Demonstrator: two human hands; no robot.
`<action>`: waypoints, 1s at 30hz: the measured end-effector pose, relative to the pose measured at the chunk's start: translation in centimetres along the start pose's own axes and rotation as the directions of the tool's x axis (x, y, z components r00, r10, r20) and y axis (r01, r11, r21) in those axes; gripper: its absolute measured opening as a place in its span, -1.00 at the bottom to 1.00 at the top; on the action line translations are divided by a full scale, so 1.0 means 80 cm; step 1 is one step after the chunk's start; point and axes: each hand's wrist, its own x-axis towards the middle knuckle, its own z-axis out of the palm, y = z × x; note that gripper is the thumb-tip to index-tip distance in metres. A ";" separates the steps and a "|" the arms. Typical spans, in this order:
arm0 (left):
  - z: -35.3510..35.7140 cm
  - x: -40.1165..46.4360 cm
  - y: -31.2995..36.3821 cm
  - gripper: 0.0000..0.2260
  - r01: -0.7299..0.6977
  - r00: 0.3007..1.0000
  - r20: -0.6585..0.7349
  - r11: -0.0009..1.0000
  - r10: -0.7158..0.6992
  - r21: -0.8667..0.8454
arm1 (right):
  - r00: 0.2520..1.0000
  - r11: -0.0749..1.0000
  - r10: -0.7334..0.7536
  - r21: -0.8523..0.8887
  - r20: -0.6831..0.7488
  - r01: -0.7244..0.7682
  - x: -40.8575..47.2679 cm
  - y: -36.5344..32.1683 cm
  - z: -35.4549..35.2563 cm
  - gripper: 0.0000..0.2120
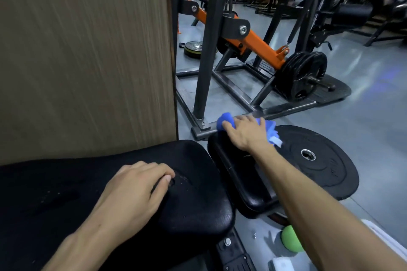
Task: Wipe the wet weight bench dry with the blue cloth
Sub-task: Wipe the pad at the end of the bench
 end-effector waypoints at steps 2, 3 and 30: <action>-0.003 0.000 -0.001 -0.80 0.014 1.000 -0.004 1.000 -0.014 0.006 | 0.963 0.962 -0.271 0.008 -0.005 0.271 -0.026 -0.027 0.018 -0.42; -0.006 0.000 -0.002 -0.78 0.020 1.000 -0.007 1.000 -0.020 0.003 | 0.921 0.921 -0.390 0.012 -0.001 0.390 -0.039 -0.027 0.023 -0.38; -0.106 -0.130 0.095 -0.81 0.058 0.986 -0.140 0.979 -0.086 -0.194 | 0.993 0.707 0.013 0.701 0.119 -0.093 -0.328 0.044 -0.057 -0.62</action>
